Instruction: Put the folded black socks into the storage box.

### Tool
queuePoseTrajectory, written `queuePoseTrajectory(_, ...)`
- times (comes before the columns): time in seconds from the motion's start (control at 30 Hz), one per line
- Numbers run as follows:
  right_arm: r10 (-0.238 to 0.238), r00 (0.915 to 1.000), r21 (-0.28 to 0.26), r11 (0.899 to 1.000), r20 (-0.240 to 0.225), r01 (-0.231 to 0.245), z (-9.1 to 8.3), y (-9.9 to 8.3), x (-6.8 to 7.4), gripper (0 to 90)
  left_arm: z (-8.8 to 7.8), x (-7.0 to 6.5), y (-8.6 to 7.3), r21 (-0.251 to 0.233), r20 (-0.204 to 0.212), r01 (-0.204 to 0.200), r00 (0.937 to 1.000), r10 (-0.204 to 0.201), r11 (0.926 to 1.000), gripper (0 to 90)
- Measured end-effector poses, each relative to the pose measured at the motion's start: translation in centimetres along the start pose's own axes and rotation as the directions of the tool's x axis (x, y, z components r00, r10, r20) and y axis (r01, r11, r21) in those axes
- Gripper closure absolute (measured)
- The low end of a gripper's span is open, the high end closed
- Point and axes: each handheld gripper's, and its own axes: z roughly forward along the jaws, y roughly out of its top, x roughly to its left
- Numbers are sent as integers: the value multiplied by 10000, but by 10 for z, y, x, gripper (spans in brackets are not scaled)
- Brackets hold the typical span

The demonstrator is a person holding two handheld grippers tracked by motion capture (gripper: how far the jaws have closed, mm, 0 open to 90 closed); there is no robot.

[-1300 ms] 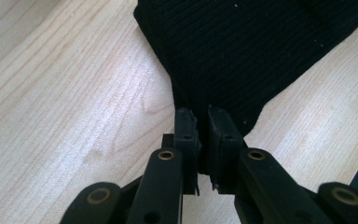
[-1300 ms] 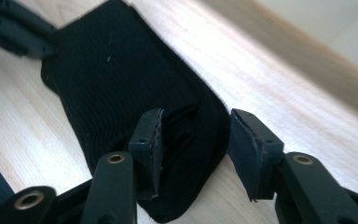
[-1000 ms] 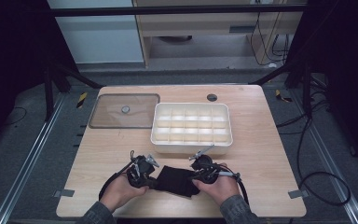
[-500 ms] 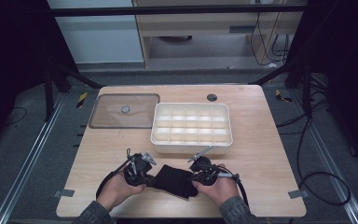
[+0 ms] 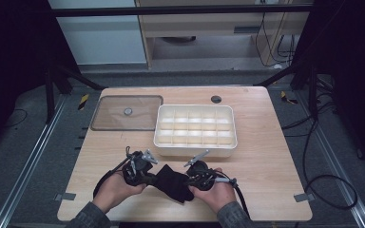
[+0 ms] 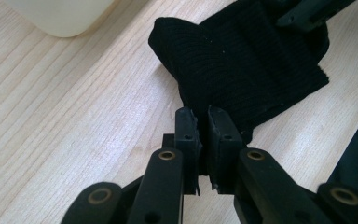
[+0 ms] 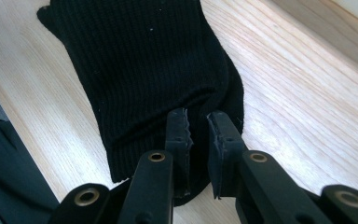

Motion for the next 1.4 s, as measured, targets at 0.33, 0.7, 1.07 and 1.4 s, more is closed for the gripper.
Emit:
queuePoseTrajectory(0.33,33,10000,-56,10000,7,-33,3,2,3,799,-1,-3,1,-165,323,75,9995,-69,9998,828)
queuePoseTrajectory(0.7,114,9999,-148,9998,-72,-115,6,4,5,798,-2,-10,10,-476,273,-7,9996,20,9989,828)
queuePoseTrajectory(1.07,151,9997,-388,9991,-178,-158,13,9,13,791,-5,1,12,-328,386,150,9992,-138,9993,828)
queuePoseTrajectory(1.4,242,9996,-406,9989,-127,-247,15,9,13,791,-1,-15,14,-342,791,-137,9967,164,9993,825)
